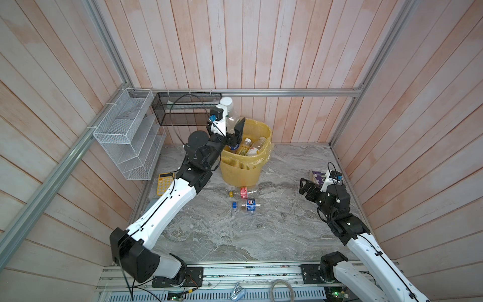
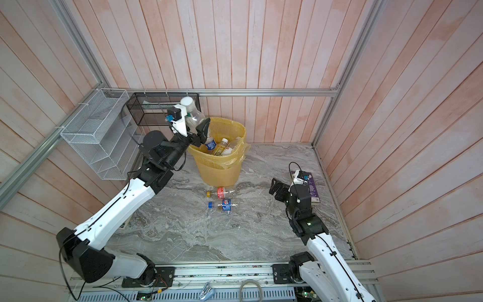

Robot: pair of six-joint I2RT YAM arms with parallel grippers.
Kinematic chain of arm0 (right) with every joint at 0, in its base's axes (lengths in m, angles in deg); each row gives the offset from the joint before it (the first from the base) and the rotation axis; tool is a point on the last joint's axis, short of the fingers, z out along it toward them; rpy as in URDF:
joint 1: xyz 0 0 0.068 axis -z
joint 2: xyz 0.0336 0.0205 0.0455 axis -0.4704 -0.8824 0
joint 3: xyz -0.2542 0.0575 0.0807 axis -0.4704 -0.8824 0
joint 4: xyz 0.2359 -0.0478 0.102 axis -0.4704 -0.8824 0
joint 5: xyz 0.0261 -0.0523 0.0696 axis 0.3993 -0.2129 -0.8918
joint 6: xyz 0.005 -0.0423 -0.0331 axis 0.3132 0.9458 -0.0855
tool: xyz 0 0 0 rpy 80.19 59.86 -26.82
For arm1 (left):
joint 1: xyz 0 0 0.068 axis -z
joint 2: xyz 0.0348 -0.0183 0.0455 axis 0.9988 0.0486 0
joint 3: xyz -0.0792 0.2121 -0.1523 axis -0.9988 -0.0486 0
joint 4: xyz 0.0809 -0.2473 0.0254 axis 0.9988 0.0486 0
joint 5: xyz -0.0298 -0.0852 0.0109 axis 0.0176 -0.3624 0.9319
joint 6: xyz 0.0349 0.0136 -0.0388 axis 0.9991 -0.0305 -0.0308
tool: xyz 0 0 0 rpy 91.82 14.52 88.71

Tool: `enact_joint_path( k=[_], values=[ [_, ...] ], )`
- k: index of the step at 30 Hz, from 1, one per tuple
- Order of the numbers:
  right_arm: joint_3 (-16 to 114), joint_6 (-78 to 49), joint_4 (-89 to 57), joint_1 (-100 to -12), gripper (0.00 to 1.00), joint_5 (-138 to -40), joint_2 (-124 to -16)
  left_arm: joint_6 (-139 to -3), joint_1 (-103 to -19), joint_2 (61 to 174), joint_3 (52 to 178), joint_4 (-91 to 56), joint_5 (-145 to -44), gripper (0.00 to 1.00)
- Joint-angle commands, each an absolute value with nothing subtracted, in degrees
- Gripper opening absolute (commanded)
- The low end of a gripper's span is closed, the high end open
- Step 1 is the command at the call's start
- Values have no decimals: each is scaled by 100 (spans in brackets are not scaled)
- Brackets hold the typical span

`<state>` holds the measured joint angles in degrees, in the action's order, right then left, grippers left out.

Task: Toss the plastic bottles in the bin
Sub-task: 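Lift the green-label bottle with the left gripper and drop it into the bin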

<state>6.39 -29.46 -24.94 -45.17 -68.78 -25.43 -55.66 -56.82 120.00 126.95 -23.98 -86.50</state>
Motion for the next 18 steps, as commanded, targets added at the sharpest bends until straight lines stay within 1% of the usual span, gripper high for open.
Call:
enact_joint_path(
  k=[1, 2, 3, 4, 5, 7, 11, 16, 18],
  values=[
    [794, -2802, -2693, -4494, 99, -6741, -2501, -6258, -5735, 12355, 13384, -1027, -9204, 89],
    [806, -2792, -2693, -4494, 99, -6741, -2506, -6347, -5780, 12529, 13758, -502, -9336, 91],
    [826, -2791, -2700, -4494, 99, -6743, -2510, -6422, -5808, 12676, 14132, -50, -9331, 97],
    [837, -2791, -2700, -4495, 99, -6741, -2510, -6449, -5819, 12758, 14397, 260, -9268, 100],
    [853, -2799, -2705, -4494, 99, -6741, -2510, -6471, -5821, 12770, 14559, 454, -9122, 100],
    [867, -2817, -2704, -4495, 99, -6741, -2501, -6485, -5823, 12519, 14335, 202, -8966, 100],
    [867, -2826, -2703, -4494, 99, -6733, -2522, -6599, -5821, 11743, 13234, -1007, -8958, 100],
    [878, -2861, -2700, -4494, 99, -6827, -2621, -6626, -5821, 11644, 13392, -455, -8830, 100],
    [898, -2869, -2678, -4494, 99, -6867, -2675, -6623, -5821, 11586, 13289, -477, -8843, 100]
  ],
)
